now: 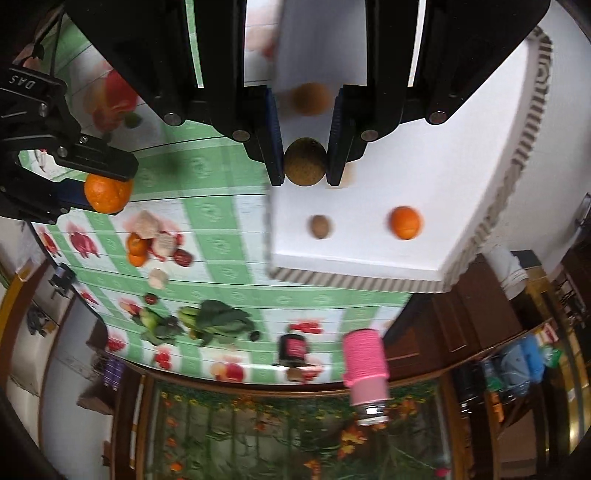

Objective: Organize fruits
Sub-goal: 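Carry the kiwi and orange in both grippers over the white tray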

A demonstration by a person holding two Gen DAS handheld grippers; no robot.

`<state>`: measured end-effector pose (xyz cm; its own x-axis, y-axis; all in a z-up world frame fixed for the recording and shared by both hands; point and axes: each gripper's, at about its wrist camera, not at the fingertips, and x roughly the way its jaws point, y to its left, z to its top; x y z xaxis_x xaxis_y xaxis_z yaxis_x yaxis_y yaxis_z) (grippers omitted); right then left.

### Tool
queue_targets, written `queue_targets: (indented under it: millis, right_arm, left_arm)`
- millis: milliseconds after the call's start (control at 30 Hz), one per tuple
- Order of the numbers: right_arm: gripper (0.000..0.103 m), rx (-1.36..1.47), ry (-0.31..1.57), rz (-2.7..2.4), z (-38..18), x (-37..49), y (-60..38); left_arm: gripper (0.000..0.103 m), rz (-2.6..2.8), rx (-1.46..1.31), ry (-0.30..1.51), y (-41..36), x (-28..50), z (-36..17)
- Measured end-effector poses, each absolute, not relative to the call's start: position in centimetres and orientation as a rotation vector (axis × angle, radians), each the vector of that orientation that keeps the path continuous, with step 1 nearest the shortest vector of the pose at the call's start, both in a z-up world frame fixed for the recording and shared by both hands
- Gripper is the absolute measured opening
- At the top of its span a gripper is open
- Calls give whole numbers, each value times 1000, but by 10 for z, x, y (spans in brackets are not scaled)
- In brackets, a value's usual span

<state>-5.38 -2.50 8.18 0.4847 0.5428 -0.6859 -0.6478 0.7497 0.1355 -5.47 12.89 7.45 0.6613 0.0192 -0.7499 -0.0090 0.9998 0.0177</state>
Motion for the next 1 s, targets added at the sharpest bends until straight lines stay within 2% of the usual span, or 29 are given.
queue_targets:
  millis: [500,1000]
  right_arm:
    - [32,-208,805,810,74,-44,45]
    - [33,-278,870,820,49,1,97]
  left_arm:
    - [20,130,-47,873,195,-57,62]
    - [20,133,-33,928,195,-45,43]
